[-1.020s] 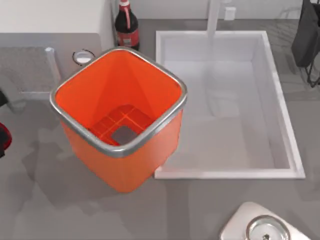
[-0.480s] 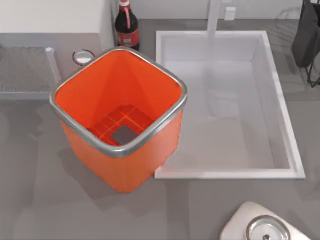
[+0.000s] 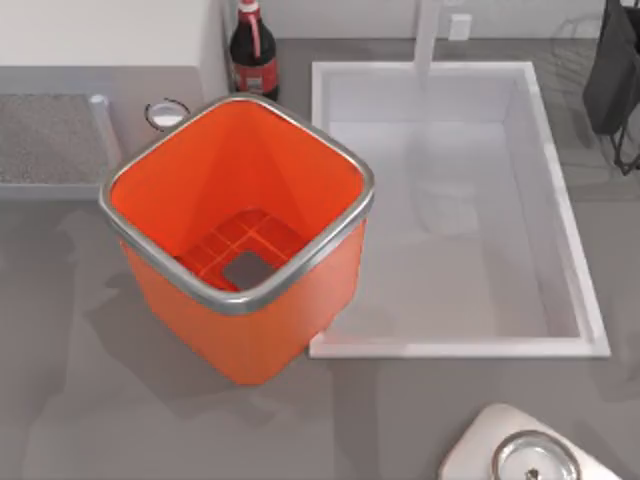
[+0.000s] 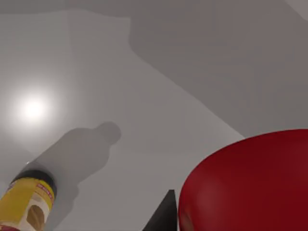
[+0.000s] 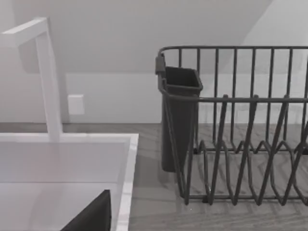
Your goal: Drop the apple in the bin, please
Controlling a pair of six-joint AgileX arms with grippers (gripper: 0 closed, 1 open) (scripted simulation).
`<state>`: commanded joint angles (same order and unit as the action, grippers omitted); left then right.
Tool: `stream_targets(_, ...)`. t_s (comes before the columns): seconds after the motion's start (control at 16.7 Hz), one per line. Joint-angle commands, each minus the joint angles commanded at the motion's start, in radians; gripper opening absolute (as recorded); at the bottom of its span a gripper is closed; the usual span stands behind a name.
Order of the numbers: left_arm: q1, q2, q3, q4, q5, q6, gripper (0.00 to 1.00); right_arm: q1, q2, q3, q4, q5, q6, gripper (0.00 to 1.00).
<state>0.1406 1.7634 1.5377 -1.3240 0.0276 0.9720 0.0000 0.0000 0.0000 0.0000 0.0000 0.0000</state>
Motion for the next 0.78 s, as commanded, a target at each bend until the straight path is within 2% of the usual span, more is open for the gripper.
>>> stream_targets(0.18,-0.007,-0.001,0.003,0.0,0.003,-0.025,0.0,0.0,0.0,0.0,0.0,0.0,0.0,1.0)
stream_targets(0.36,-0.043,-0.002,0.02,-0.002,0.019,-0.144,0.0,0.0,0.0,0.0,0.0,0.0,0.0,1.0)
stream_targets(0.54,-0.111,0.009,0.054,-0.007,0.042,-0.354,0.0,0.0,0.0,0.0,0.0,0.0,0.0,1.0)
stream_targets(0.78,-0.239,0.034,0.12,-0.017,0.076,-0.737,0.0,0.0,0.0,0.0,0.0,0.0,0.0,1.0)
